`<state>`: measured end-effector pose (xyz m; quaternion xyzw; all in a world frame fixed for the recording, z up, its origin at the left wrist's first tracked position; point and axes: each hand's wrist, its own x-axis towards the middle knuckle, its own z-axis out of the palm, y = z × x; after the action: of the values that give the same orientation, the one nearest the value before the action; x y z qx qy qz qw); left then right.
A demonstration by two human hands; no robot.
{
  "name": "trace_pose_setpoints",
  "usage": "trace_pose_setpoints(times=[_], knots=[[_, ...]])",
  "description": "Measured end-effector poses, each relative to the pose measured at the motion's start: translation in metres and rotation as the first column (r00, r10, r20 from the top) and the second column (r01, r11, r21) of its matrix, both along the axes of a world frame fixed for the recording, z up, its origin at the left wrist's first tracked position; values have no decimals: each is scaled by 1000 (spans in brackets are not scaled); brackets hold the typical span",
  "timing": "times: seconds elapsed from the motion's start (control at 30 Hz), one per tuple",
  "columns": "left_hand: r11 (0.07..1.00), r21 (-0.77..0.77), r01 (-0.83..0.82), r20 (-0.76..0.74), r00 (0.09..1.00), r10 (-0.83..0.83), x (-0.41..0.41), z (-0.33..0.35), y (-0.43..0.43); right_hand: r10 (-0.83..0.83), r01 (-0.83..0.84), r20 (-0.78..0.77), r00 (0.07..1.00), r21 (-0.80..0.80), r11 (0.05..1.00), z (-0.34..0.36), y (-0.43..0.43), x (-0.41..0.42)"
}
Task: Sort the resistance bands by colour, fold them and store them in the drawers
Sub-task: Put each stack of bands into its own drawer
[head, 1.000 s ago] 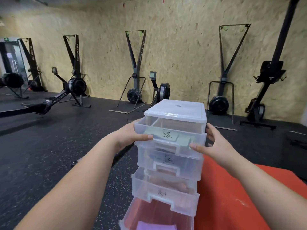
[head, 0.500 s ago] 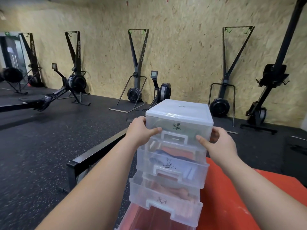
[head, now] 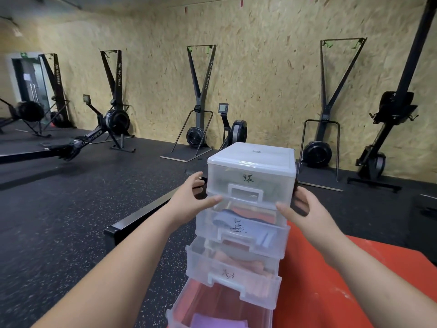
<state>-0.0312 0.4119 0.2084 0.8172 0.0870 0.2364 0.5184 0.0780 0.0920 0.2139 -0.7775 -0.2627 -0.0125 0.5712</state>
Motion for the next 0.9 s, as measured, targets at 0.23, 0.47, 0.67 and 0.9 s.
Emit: trace_pose_setpoints(times=[0.23,0.47,0.67,0.9], knots=[[997,-58,53,-124,990,-60,-7,-47,15,52,-54,-13,999,-176,983,-60,-4,5],[992,-39,123,-113,985,-127,28,-44,23,59,-58,5,998,-110,992,-65,8,34],[988,41,-148,10,989,148,54,-59,3,-240,254,155,958,-77,964,-77,29,46],[954,138,-265,29,964,263,59,-58,-11,-297,326,206,932,-126,937,-73,35,48]])
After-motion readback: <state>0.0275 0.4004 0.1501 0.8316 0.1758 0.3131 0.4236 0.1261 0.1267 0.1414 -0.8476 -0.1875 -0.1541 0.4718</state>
